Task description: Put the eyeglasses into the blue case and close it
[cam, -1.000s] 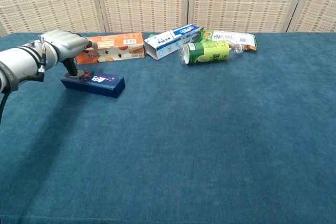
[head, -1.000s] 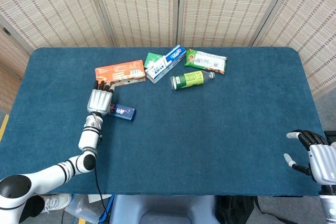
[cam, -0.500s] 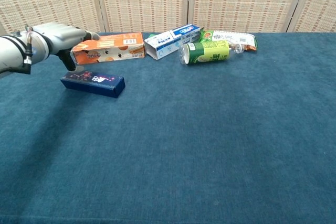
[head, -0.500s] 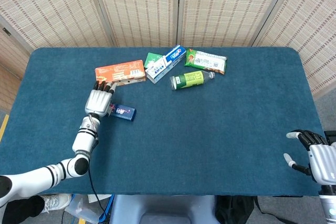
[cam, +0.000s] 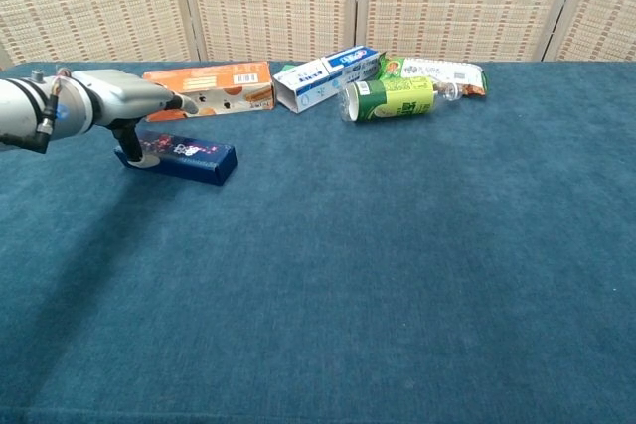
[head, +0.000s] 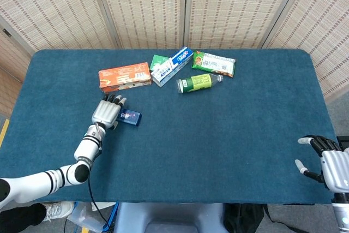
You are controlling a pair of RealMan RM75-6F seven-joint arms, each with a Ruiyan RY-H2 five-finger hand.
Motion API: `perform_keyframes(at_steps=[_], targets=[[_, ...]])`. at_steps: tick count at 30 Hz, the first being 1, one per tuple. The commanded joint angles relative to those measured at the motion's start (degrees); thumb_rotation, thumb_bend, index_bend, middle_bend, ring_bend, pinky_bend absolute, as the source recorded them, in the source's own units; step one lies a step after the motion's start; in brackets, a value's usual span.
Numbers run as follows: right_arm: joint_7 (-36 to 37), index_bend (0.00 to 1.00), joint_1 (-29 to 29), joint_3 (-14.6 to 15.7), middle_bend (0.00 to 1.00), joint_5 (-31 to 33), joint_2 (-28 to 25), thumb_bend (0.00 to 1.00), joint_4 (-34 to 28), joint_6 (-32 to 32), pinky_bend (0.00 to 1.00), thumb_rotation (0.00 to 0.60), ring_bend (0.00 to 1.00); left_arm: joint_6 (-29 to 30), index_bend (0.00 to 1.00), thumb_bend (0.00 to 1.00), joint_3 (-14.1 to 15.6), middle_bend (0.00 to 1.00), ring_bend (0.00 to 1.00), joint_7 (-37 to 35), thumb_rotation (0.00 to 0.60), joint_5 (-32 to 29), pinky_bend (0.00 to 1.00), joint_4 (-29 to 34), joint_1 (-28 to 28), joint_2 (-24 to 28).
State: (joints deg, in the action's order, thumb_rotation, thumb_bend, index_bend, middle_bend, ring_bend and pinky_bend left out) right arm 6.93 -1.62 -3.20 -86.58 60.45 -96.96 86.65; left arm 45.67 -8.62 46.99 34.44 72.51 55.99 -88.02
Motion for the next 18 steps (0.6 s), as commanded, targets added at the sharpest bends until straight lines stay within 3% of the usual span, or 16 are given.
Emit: perform_keyframes(at_steps=[1, 9, 16, 18], targets=[[0.03, 0.33, 0.04, -0.03, 0.3, 0.1, 0.02, 0.25, 0.05, 0.03, 0.23, 0.6, 0.23, -0.91, 0.11, 0.34, 0.79, 0.0, 0.0, 0.23, 0.6, -1.47, 0.0, -2.4, 1.27, -1.63], [0.13, 0.33, 0.03, -0.06, 0.3, 0.18, 0.07, 0.25, 0.18, -0.1, 0.23, 0.6, 0.23, -1.58, 0.22, 0.34, 2.12, 0.0, 0.0, 1.07, 0.6, -4.67, 0.0, -5.22, 2.78, -3.28], [0.2, 0.33, 0.03, -0.08, 0.3, 0.19, 0.07, 0.25, 0.23, -0.12, 0.23, 0.6, 0.23, -0.55, 0.48, 0.34, 2.04, 0.0, 0.0, -1.61, 0.6, -3.1, 0.0, -6.73, 2.41, -4.51], [0.17, 0.33, 0.02, -0.09, 0.3, 0.2, 0.06, 0.25, 0.23, -0.15, 0.23, 0.6, 0.23, -0.22, 0.5, 0.34, 2.1, 0.0, 0.0, -2.27, 0.6, -2.39, 0.0, -6.85, 2.2, -4.67]])
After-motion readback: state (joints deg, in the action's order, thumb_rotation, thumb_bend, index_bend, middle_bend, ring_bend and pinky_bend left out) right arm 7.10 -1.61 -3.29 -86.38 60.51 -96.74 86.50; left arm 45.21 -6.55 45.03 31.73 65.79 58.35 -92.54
